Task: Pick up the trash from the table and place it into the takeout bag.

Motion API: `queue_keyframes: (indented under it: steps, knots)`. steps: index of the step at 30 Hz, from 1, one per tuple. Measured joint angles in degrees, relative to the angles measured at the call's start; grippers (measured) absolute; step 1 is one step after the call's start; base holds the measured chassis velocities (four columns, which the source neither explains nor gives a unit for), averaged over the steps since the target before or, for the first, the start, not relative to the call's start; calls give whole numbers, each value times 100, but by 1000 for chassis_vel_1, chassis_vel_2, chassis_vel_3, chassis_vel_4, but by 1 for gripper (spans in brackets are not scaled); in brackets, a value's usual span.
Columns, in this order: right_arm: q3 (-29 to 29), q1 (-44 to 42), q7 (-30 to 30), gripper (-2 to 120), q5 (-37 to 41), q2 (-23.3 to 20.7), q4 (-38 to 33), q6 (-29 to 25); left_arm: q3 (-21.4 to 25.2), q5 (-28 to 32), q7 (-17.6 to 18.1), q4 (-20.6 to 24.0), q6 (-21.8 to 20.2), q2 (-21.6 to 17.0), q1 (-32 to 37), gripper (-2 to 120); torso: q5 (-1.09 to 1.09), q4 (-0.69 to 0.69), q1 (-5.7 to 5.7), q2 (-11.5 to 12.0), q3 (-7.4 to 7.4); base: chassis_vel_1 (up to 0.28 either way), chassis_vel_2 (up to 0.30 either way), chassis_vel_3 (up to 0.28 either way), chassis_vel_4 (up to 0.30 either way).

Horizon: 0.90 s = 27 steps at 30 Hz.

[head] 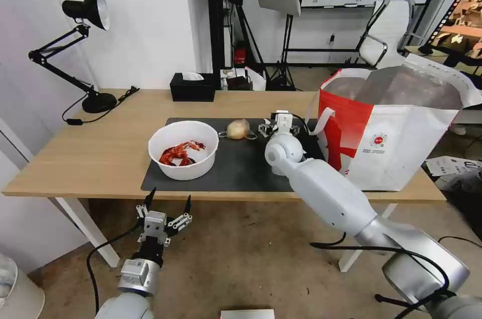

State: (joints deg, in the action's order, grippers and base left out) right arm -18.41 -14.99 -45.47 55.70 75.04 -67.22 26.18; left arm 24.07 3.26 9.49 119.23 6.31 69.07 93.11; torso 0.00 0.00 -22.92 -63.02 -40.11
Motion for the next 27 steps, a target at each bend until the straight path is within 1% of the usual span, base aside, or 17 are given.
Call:
queue_keyframes:
  steps: [3, 5, 8, 11, 14, 17, 21, 22, 23, 25, 27]
  knots:
    - [-6, 55, 18, 100, -144, 108, 201, 55, 3, 2, -3, 1, 3, 4, 9, 100, 0, 1, 0, 0, 0, 0, 0, 0, 0]
    - [-31, 99, 0, 100, -291, 210, 337, 184, 4, 3, -8, 1, 11, 6, 13, 100, 0, 1, 0, 0, 0, 0, 0, 0, 0]
    - [-60, 122, 16, 100, -366, 249, 406, 250, 5, 3, -10, 1, 19, 7, 15, 100, 0, 1, 0, 0, 0, 0, 0, 0, 0]
    - [-74, 137, 130, 100, -371, 265, 453, 292, 5, 3, -11, 4, 22, 8, 18, 100, 0, 1, 0, 0, 0, 0, 0, 0, 0]
    - [-74, 148, 511, 100, -408, 281, 564, 290, 3, 3, -13, 5, 25, 9, 18, 100, 0, 1, 0, 0, 0, 0, 0, 0, 0]
    - [-75, 149, 647, 100, -445, 288, 622, 277, -3, 3, -13, 4, 30, 18, 17, 100, 0, 0, 0, 0, 0, 0, 0, 0, 0]
    - [-58, 149, 684, 100, -447, 301, 688, 267, -17, -5, -14, 1, 49, 38, 28, 100, 0, 1, 1, -1, 1, 0, 0, 0, 0]
    - [-51, 146, 687, 98, -436, 301, 690, 264, -18, -7, -14, 1, 55, 41, 32, 100, 0, 1, 1, -1, 1, 0, 0, 0, 0]
    - [-51, 146, 687, 98, -436, 301, 690, 264, -18, -7, -14, 1, 55, 41, 32, 100, 0, 1, 1, -1, 1, 0, 0, 0, 0]
    - [-47, 125, 689, 91, -406, 290, 663, 256, -17, -8, -14, 1, 77, 41, 36, 100, 1, 1, 1, -1, 1, 0, 0, 0, 0]
    - [-44, 93, 649, 81, -323, 263, 592, 252, -16, -9, -14, 0, 114, 42, 37, 100, 1, 2, 1, -1, 1, 0, 0, 0, 0]
